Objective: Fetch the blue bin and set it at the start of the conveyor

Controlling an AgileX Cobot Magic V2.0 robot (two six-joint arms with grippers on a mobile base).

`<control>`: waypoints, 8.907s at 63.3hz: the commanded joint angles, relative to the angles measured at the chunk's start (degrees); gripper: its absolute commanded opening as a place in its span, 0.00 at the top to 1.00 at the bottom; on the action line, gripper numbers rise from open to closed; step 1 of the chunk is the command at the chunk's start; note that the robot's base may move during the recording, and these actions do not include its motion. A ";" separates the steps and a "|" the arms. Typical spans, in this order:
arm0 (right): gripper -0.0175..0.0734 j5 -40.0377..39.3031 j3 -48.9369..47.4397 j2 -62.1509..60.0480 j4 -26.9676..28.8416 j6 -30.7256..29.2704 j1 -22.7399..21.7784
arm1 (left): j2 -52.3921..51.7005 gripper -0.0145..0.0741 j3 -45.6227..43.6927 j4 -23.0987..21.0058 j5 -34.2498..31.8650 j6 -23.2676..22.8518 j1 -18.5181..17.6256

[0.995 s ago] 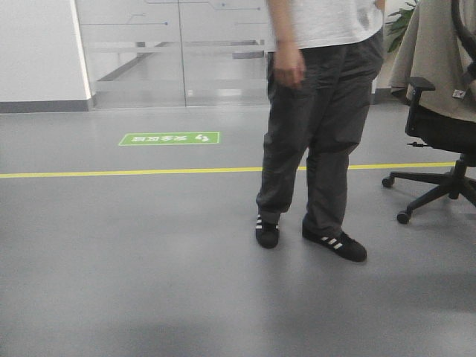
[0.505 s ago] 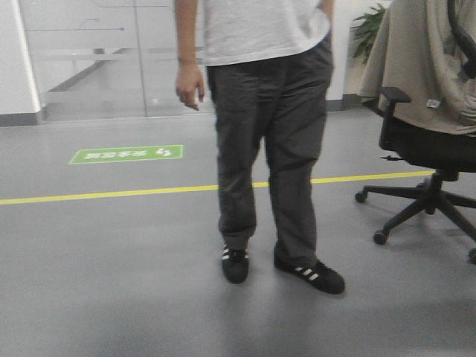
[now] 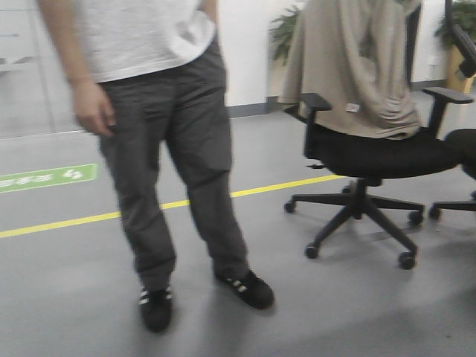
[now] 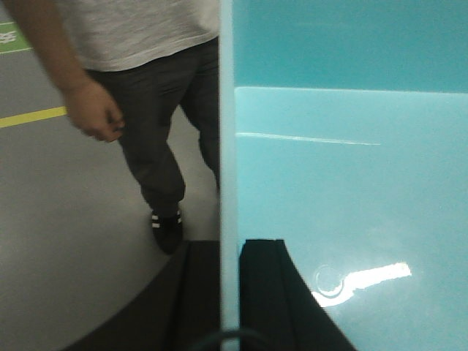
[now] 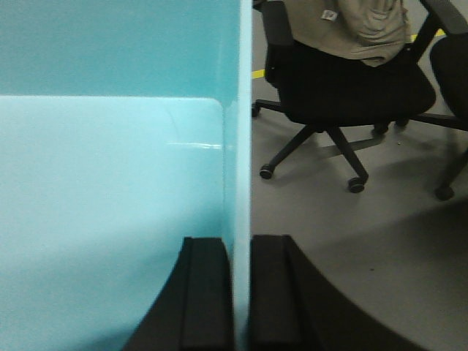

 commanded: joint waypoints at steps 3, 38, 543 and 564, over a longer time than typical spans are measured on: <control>0.99 -1.48 -0.49 -0.41 -2.23 -0.30 -0.09 | -0.67 0.96 -0.46 1.54 -2.53 0.14 -0.09; 0.99 -1.48 -0.49 -0.41 -2.23 -0.30 -0.09 | -0.55 0.96 -0.46 1.54 -2.92 0.14 -0.09; 0.99 -55.63 74.36 -58.53 4.52 -5.93 -4.00 | -56.75 0.96 79.14 -42.42 -60.09 32.78 -4.64; 0.99 -55.90 75.19 -60.58 6.92 -11.11 -8.34 | -56.75 0.96 79.14 -42.42 -60.18 32.78 -4.64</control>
